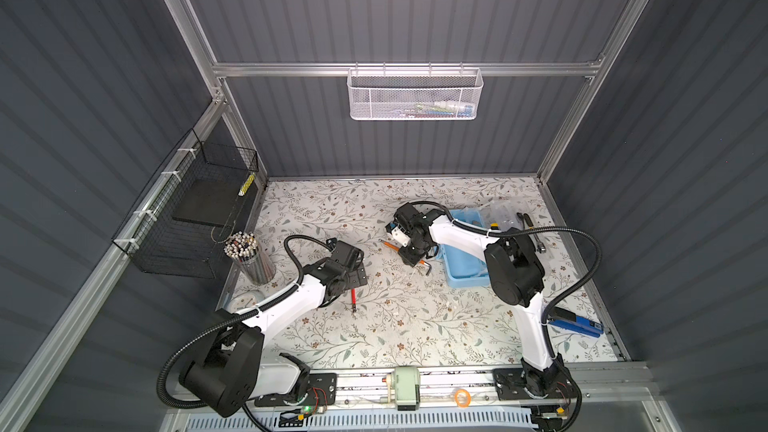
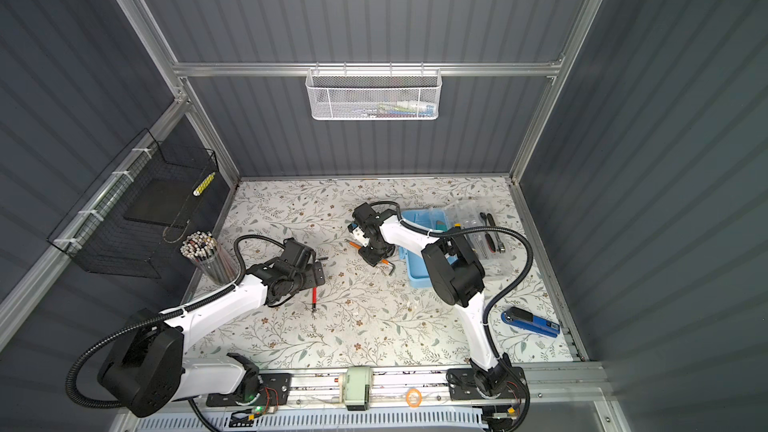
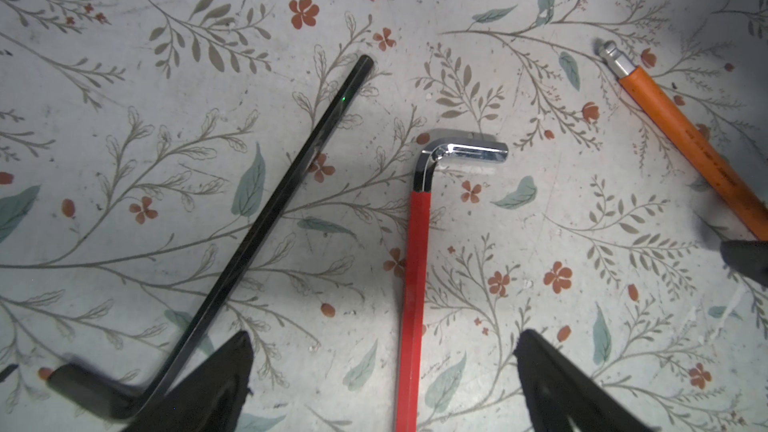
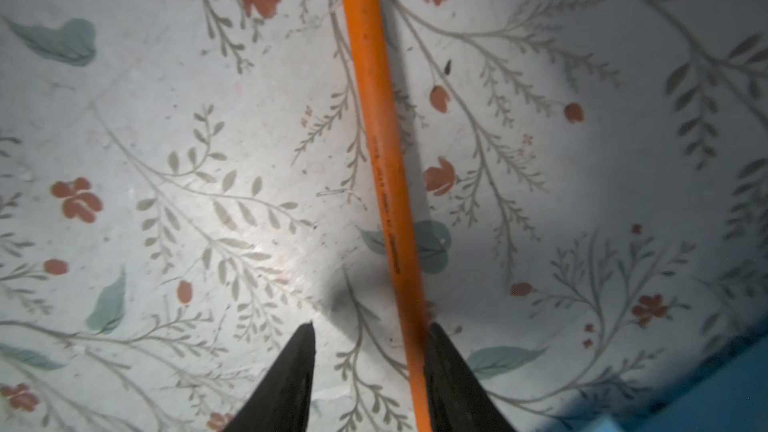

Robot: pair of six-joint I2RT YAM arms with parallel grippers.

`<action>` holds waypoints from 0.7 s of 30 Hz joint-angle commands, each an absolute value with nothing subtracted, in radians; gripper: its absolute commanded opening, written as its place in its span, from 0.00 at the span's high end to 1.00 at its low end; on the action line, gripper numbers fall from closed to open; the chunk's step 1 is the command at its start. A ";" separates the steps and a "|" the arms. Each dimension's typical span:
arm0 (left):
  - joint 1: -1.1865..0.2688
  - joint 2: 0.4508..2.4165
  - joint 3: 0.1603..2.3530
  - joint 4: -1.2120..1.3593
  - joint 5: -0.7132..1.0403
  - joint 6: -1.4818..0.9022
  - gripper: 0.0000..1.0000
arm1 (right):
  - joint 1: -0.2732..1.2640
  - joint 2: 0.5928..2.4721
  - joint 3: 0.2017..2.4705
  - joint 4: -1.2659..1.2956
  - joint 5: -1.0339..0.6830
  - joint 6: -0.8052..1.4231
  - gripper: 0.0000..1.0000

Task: Pack the tool kit
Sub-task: 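Move the right gripper to the orange-handled hex key and grasp it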

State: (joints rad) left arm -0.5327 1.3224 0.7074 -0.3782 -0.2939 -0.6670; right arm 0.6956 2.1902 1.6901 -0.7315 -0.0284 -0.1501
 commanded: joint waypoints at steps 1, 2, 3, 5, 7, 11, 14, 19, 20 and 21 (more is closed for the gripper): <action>-0.524 1.331 0.691 -0.390 -0.282 -0.672 0.00 | 0.698 2.212 1.712 -0.777 0.005 -0.159 0.57; -0.524 1.331 0.691 -0.390 -0.280 -0.672 0.00 | 0.696 2.213 1.712 -0.777 0.008 -0.158 0.58; -0.525 1.332 0.692 -0.391 -0.280 -0.669 0.00 | 0.696 2.216 1.712 -0.774 0.009 -0.159 0.58; -0.525 1.332 0.693 -0.391 -0.278 -0.668 0.00 | 0.697 2.220 1.714 -0.772 0.015 -0.157 0.58; -0.524 1.332 0.692 -0.391 -0.278 -0.667 0.00 | 0.697 2.225 1.716 -0.772 0.012 -0.157 0.58; -0.525 1.333 0.693 -0.391 -0.278 -0.667 0.00 | 0.698 2.235 1.709 -0.780 -0.011 -0.154 0.65; -0.523 1.331 0.693 -0.390 -0.278 -0.665 0.00 | 0.698 2.235 1.690 -0.783 -0.002 -0.160 0.71; -0.524 1.330 0.693 -0.393 -0.285 -0.661 0.00 | 0.698 2.233 1.670 -0.794 0.017 -0.173 0.81; -0.525 1.330 0.691 -0.390 -0.284 -0.658 0.00 | 0.698 2.233 1.668 -0.794 0.015 -0.173 0.82; -0.525 1.330 0.691 -0.388 -0.282 -0.659 0.00 | 0.698 2.233 1.668 -0.792 0.012 -0.170 0.84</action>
